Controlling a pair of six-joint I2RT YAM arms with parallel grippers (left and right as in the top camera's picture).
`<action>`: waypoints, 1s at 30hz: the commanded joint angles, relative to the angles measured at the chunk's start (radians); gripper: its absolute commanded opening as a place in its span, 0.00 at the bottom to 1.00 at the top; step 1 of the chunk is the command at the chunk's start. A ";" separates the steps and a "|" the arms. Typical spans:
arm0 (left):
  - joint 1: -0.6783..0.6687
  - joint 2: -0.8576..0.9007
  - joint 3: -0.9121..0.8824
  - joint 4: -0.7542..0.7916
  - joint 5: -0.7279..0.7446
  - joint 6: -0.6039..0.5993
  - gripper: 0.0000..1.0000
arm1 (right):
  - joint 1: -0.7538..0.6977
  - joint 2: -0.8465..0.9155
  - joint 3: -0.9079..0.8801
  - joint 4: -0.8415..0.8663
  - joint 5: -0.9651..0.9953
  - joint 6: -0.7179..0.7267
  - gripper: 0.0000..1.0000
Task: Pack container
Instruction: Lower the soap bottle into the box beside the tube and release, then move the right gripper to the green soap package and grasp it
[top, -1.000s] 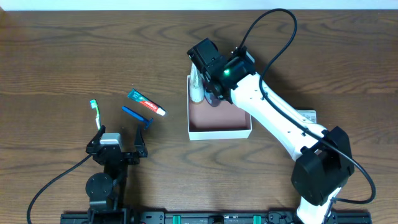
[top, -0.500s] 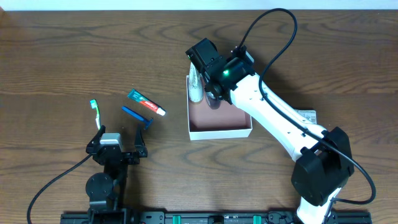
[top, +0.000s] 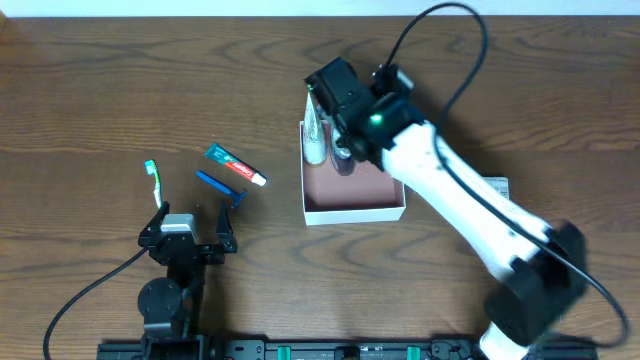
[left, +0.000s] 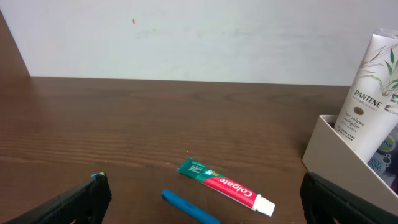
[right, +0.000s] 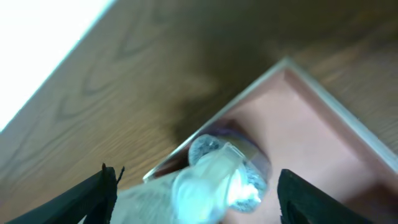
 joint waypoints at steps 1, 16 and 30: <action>0.005 -0.005 -0.016 -0.036 0.011 0.005 0.98 | -0.015 -0.176 0.012 -0.043 0.090 -0.196 0.84; 0.005 -0.005 -0.016 -0.036 0.011 0.005 0.98 | -0.452 -0.364 -0.119 -0.456 -0.065 -0.340 0.99; 0.005 -0.005 -0.016 -0.036 0.011 0.005 0.98 | -0.688 -0.364 -0.668 0.024 -0.274 -0.243 0.95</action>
